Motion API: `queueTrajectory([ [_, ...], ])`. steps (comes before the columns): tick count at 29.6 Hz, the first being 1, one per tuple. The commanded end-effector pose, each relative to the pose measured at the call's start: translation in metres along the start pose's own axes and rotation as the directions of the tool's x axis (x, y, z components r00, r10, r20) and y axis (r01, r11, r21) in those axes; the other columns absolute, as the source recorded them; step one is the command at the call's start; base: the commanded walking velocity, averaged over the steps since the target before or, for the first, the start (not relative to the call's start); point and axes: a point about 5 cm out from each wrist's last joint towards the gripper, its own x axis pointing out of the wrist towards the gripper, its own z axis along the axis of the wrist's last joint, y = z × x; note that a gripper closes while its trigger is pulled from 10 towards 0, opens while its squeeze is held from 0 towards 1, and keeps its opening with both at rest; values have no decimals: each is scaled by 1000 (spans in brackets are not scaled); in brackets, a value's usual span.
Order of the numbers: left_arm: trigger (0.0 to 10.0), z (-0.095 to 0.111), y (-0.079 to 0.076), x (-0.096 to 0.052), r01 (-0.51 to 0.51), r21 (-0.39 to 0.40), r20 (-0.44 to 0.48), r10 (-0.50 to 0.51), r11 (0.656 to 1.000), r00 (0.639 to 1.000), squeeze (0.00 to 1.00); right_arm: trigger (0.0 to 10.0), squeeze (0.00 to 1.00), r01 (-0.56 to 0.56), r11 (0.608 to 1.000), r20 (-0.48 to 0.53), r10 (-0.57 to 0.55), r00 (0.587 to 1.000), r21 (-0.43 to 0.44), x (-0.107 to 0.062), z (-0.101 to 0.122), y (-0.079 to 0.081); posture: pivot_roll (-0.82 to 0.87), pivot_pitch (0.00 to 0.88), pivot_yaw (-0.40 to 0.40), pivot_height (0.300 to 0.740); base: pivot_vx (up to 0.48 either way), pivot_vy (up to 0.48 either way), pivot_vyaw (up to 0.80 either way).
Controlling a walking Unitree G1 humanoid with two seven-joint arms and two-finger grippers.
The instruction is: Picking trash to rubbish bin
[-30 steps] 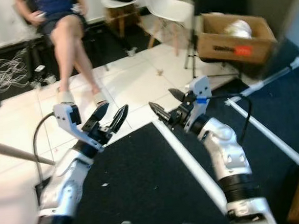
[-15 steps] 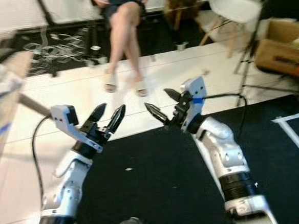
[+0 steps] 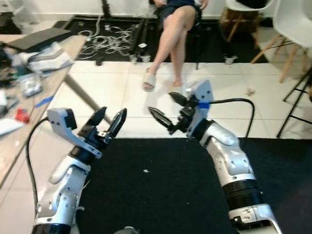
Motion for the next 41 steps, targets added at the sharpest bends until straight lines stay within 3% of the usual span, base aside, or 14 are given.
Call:
queueTrajectory([
  [1,10000,-2,-1,1,5,-9,-7,-5,1000,1000,0,10000,0,13,1000,-8,-13,1000,0,-3,-1,-3,6,0,-23,740,0,0,794],
  [41,10000,-3,-2,2,19,-14,-13,-19,1000,1000,0,10000,0,6,1000,-12,-6,1000,-1,-3,-2,-2,4,0,-25,740,0,0,790],
])
